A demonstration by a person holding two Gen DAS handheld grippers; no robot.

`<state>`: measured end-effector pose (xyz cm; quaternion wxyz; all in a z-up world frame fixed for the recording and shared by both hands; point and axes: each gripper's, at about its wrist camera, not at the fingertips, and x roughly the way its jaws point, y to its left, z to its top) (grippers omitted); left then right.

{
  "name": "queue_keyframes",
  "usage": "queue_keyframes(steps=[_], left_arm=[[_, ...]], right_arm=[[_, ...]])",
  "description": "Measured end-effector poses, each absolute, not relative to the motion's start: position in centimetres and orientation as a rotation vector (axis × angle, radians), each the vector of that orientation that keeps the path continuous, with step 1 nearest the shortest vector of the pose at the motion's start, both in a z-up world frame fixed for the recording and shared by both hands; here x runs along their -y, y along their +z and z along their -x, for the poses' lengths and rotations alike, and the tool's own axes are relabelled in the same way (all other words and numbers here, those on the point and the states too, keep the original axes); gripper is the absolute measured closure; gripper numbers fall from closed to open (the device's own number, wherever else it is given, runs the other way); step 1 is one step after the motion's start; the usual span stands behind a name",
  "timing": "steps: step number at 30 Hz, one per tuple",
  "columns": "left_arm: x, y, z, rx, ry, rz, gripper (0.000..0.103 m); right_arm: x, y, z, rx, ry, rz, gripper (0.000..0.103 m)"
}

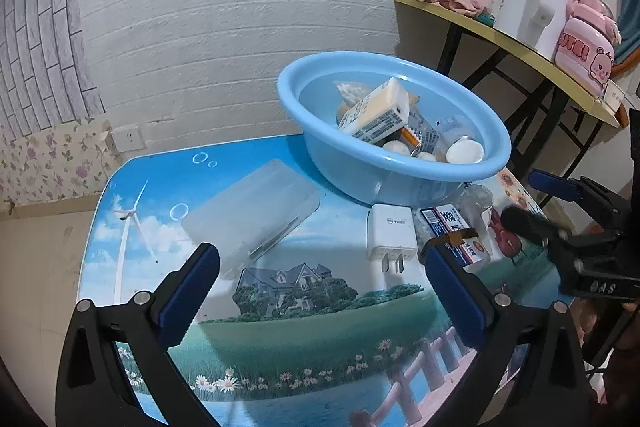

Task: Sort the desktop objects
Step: 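Move the left gripper to the clear plastic box while the right gripper approaches the barcode bag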

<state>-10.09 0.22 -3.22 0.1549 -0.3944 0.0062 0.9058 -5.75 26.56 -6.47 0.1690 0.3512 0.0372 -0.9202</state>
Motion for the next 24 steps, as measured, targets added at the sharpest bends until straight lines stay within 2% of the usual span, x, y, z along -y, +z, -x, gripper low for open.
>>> queue_keyframes(steps=[1, 2, 11, 24], left_arm=[[-0.18, -3.30, 10.07, -0.017, 2.594, 1.133, 0.000], [-0.12, -3.39, 10.06, -0.019, 2.594, 1.137, 0.000], [0.37, -3.18, 9.94, -0.037, 2.620, 1.126, 0.000], [0.77, -3.83, 9.77, -0.033, 2.610, 1.148, 0.000]], right_arm=[[-26.48, -6.58, 5.83, -0.110, -2.608, -1.004, 0.001], [-26.41, -6.69, 5.81, -0.112, -2.602, -1.004, 0.000], [-26.25, -6.89, 5.12, -0.184, -2.638, -0.948, 0.000], [-26.72, -6.93, 5.13, -0.137, -2.598, -1.021, 0.000]])
